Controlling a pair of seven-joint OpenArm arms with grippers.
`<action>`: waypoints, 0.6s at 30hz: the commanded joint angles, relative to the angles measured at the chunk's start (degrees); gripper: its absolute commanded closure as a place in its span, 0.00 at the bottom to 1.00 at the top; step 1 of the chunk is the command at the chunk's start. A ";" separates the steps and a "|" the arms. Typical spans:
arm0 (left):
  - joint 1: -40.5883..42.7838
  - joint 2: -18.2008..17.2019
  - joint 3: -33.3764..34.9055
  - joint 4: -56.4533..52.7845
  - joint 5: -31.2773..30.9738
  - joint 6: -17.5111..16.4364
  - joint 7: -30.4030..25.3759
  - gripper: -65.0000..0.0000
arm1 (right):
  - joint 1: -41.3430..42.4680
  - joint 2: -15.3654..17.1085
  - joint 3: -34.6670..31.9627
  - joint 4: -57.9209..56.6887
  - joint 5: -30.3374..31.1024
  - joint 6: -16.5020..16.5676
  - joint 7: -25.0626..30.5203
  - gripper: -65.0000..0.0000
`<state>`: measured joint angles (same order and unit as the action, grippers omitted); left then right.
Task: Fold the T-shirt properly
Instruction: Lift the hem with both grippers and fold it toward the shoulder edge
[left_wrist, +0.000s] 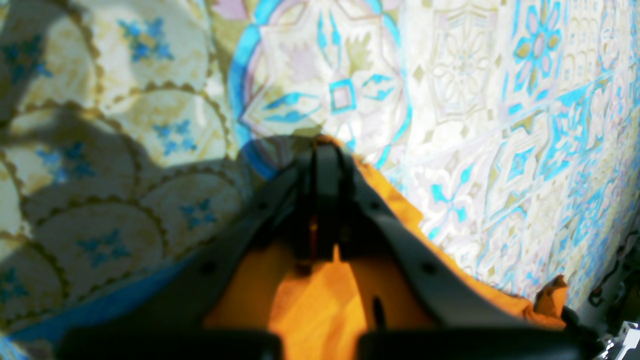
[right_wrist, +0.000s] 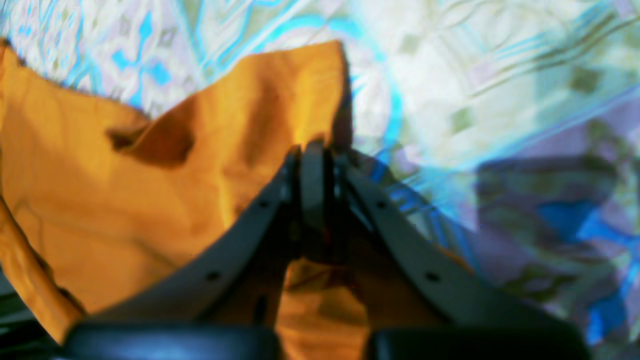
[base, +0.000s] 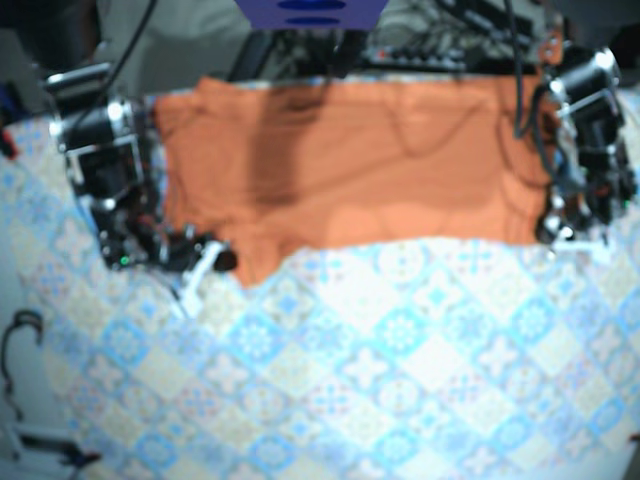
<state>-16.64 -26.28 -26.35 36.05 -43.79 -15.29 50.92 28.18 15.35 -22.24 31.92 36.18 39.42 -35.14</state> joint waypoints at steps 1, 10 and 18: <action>-0.63 -2.16 -0.07 0.65 0.76 0.39 0.64 1.00 | 0.69 0.43 -0.05 1.53 -0.18 0.58 -0.60 1.00; 4.64 -3.04 0.02 10.41 0.85 0.21 1.17 1.00 | -3.79 2.18 0.39 11.02 -0.18 0.58 -0.60 1.00; 6.93 -3.48 0.02 11.11 0.85 -2.51 1.70 1.00 | -6.69 5.17 0.66 19.73 -0.10 0.58 -0.43 1.00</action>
<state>-8.88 -27.83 -26.13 46.13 -42.24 -17.41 52.97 20.34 19.92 -21.96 50.83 35.07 39.38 -36.53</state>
